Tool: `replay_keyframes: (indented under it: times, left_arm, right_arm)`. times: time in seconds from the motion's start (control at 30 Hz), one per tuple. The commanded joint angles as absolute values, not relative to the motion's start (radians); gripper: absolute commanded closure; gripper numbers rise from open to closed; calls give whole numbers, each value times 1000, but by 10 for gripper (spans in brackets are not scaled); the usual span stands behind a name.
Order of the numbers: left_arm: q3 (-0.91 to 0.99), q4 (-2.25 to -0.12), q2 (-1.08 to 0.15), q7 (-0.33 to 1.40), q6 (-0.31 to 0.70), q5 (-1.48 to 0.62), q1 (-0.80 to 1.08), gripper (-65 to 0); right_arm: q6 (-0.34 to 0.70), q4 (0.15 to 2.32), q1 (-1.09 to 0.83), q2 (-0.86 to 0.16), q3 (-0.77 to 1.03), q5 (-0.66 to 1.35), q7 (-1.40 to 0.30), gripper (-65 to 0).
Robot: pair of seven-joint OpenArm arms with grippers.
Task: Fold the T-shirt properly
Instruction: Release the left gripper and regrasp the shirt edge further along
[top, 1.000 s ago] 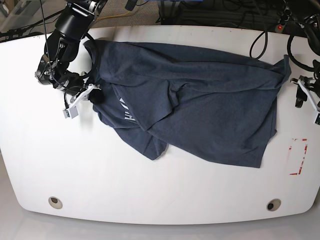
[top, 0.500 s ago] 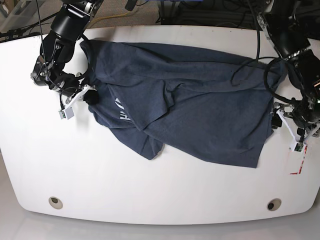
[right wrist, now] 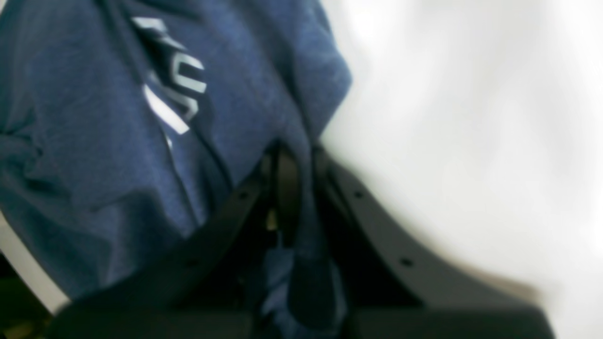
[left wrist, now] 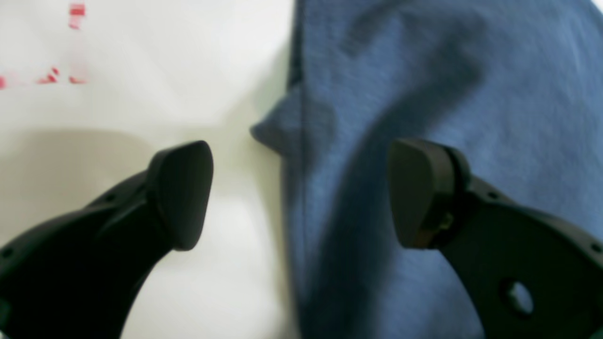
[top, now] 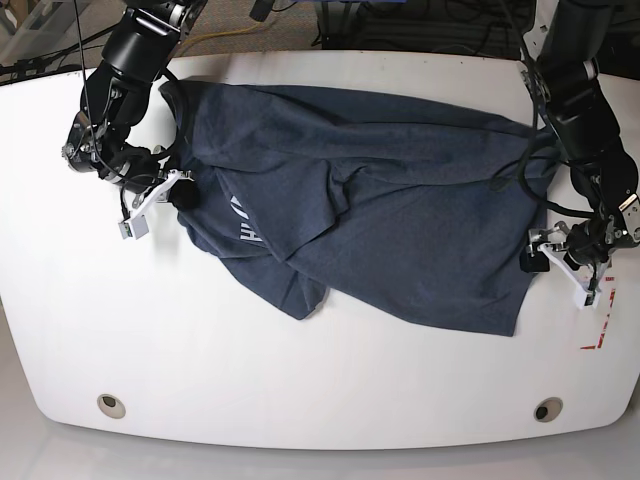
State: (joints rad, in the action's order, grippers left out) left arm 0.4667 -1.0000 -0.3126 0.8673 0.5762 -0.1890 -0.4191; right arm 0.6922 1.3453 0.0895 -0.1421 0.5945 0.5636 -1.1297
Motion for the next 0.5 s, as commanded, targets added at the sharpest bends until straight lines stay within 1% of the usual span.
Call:
replay_keyframes:
  times: [0.0,0.17,0.3,0.47]
  left_arm:
    - [470,-931,-349,796,578,-205,-460,-537]
    - [466,-826,-351,765,604,-205,-492,-539]
    - [415,-773,-344,763,633,-208,-522,-539]
    - [395,-753,-312,763,636,-209,-535,-539]
  right_arm:
    - [698,1362,108,-156,596,584,-1113,0]
    - [698,1362,108,-156,596,584,-1113,0]
    - [698,1362,108,-156,596,584,-1113,0]
    - [698,1362,108,-156,596,584,-1113,0]
